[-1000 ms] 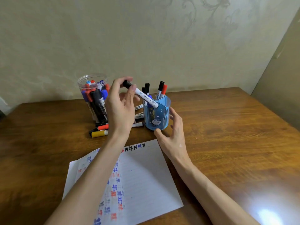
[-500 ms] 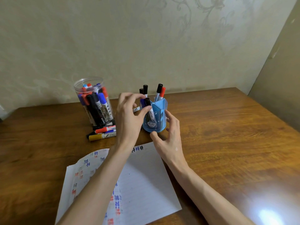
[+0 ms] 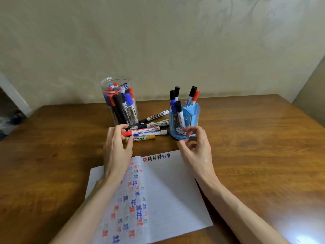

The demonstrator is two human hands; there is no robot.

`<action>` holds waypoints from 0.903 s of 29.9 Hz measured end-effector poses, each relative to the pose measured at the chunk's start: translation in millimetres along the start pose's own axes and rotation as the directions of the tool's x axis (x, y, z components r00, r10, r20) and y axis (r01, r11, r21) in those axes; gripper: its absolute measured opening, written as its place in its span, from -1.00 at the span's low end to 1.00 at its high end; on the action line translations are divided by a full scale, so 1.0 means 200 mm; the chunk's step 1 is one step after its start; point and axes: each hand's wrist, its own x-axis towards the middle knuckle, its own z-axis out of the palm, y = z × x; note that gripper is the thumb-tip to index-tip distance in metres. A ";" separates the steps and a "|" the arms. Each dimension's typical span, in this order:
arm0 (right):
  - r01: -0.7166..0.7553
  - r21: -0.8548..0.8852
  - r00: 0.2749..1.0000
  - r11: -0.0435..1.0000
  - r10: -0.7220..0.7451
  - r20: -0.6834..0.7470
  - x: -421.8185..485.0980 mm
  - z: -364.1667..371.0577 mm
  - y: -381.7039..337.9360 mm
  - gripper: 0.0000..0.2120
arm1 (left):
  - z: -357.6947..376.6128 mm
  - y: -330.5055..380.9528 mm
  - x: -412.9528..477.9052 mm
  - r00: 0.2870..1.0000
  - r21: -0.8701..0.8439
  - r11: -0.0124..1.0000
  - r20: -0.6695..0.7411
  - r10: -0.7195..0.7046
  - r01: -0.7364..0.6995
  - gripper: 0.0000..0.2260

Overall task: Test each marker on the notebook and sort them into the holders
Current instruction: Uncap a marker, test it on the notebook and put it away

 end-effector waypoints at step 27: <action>-0.093 0.113 0.940 0.989 0.050 0.336 -0.04 0.04 -0.09 -0.84 | -0.07 0.08 -0.06 0.917 -0.318 0.936 0.306 0.255 -0.154 -0.81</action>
